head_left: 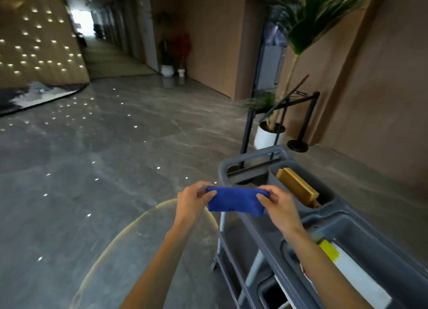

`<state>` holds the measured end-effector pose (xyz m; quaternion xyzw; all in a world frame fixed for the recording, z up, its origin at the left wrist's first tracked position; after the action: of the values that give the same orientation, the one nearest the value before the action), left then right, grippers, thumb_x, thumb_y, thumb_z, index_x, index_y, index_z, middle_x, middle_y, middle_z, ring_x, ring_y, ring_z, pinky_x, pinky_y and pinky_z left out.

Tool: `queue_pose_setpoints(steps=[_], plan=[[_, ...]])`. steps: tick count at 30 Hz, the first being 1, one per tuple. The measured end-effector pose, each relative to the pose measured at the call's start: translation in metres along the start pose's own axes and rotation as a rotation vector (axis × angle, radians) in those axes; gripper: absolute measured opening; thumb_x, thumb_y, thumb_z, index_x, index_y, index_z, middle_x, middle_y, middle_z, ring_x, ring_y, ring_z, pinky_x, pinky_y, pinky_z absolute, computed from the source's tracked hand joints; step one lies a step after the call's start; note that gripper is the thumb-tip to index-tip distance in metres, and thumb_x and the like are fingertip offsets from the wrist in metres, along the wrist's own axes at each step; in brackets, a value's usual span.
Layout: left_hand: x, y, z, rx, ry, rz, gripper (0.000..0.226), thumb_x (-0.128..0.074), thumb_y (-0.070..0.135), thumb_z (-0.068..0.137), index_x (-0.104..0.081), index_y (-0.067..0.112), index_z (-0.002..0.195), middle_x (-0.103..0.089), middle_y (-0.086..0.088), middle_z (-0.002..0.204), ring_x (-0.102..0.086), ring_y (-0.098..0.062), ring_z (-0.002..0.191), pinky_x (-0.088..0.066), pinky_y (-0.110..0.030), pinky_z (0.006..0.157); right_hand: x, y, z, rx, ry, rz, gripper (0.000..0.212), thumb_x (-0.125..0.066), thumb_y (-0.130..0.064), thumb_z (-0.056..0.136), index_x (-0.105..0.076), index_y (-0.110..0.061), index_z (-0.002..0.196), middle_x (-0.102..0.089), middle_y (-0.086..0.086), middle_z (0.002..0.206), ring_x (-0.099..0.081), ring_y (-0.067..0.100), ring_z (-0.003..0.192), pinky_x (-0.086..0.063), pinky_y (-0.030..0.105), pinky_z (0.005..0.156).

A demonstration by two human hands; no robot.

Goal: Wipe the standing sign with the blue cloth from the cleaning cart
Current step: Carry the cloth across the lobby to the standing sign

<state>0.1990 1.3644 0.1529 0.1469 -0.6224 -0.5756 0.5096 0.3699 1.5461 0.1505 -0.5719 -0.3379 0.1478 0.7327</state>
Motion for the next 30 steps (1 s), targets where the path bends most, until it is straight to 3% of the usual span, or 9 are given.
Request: queue_pose_setpoints(steps=[2, 4, 7, 10, 12, 17, 21, 26, 30], plan=[[0.026, -0.013, -0.004, 0.034, 0.047, -0.034, 0.034, -0.076, 0.013, 0.084, -0.066, 0.045, 0.078, -0.066, 0.034, 0.062, -0.062, 0.017, 0.068, -0.041, 0.0, 0.068, -0.027, -0.01, 0.009, 0.027, -0.064, 0.015, 0.019, -0.064, -0.001, 0.093, -0.068, -0.014, 0.107, -0.073, -0.006, 0.094, -0.07, -0.004, 0.082, -0.055, 0.01, 0.069], [0.054, -0.027, -0.009, 0.083, 0.115, -0.069, 0.032, -0.076, 0.012, 0.084, -0.069, 0.043, 0.08, -0.068, 0.035, 0.063, -0.064, 0.017, 0.069, -0.041, 0.0, 0.067, -0.058, -0.019, 0.016, 0.062, -0.136, 0.016, 0.018, -0.064, 0.0, 0.093, -0.068, -0.014, 0.105, -0.073, -0.007, 0.093, -0.069, -0.009, 0.079, -0.055, 0.012, 0.069], [0.091, -0.049, -0.016, 0.141, 0.23, -0.089, 0.029, -0.075, 0.012, 0.084, -0.073, 0.041, 0.083, -0.071, 0.03, 0.066, -0.065, 0.014, 0.072, -0.043, -0.001, 0.066, -0.103, -0.031, 0.028, 0.094, -0.245, 0.054, 0.022, -0.065, 0.002, 0.093, -0.068, -0.019, 0.098, -0.075, -0.001, 0.093, -0.072, -0.002, 0.082, -0.057, 0.017, 0.073], [0.126, -0.068, -0.02, 0.203, 0.328, -0.072, 0.021, -0.074, 0.009, 0.084, -0.08, 0.025, 0.095, -0.077, 0.011, 0.078, -0.069, 0.002, 0.077, -0.048, -0.008, 0.073, -0.148, -0.046, 0.039, 0.136, -0.366, 0.087, 0.025, -0.066, 0.001, 0.093, -0.071, -0.023, 0.097, -0.078, -0.003, 0.094, -0.074, 0.009, 0.088, -0.059, 0.022, 0.077], [0.147, -0.08, -0.022, 0.232, 0.38, -0.047, 0.021, -0.073, 0.007, 0.084, -0.08, 0.02, 0.1, -0.078, 0.004, 0.085, -0.071, -0.004, 0.08, -0.049, -0.012, 0.076, -0.178, -0.056, 0.045, 0.166, -0.432, 0.109, 0.027, -0.066, 0.002, 0.092, -0.072, -0.023, 0.097, -0.079, -0.007, 0.089, -0.075, 0.007, 0.087, -0.059, 0.02, 0.077], [0.188, -0.107, -0.033, 0.287, 0.542, 0.013, 0.021, -0.072, 0.003, 0.086, -0.08, 0.017, 0.099, -0.076, 0.006, 0.087, -0.064, 0.016, 0.074, -0.044, 0.001, 0.07, -0.245, -0.073, 0.059, 0.217, -0.607, 0.144, 0.03, -0.067, 0.003, 0.091, -0.073, -0.026, 0.097, -0.079, -0.016, 0.089, -0.074, 0.001, 0.087, -0.057, 0.015, 0.074], [0.213, -0.121, -0.054, 0.373, 0.682, -0.017, 0.019, -0.073, 0.006, 0.086, -0.08, 0.018, 0.098, -0.078, -0.003, 0.088, -0.067, 0.008, 0.071, -0.048, -0.004, 0.07, -0.296, -0.085, 0.064, 0.255, -0.736, 0.168, 0.033, -0.069, 0.004, 0.089, -0.072, -0.029, 0.095, -0.078, -0.018, 0.087, -0.073, -0.001, 0.086, -0.055, 0.012, 0.075], [0.244, -0.133, -0.099, 0.454, 0.863, -0.014, 0.018, -0.075, 0.008, 0.086, -0.08, 0.017, 0.101, -0.078, 0.001, 0.087, -0.069, 0.006, 0.072, -0.048, -0.004, 0.069, -0.356, -0.102, 0.041, 0.269, -0.931, 0.22, 0.024, -0.066, 0.007, 0.09, -0.072, -0.013, 0.102, -0.077, 0.0, 0.096, -0.072, 0.002, 0.084, -0.056, 0.013, 0.08], [0.268, -0.136, -0.145, 0.502, 0.998, 0.001, 0.018, -0.074, 0.008, 0.088, -0.08, 0.02, 0.099, -0.077, 0.006, 0.08, -0.069, 0.008, 0.071, -0.049, -0.005, 0.068, -0.397, -0.122, 0.006, 0.286, -1.09, 0.251, 0.021, -0.065, 0.007, 0.091, -0.071, -0.008, 0.105, -0.076, 0.0, 0.095, -0.071, 0.0, 0.083, -0.056, 0.013, 0.081]])
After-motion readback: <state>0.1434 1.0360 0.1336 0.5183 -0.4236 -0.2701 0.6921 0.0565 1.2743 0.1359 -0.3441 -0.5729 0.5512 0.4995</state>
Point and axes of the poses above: each hand's wrist, its own z-axis towards the middle knuckle, its own x-axis out of the back of the hand, y = z × x, the point moved 4 cm from there along z, towards the middle knuckle
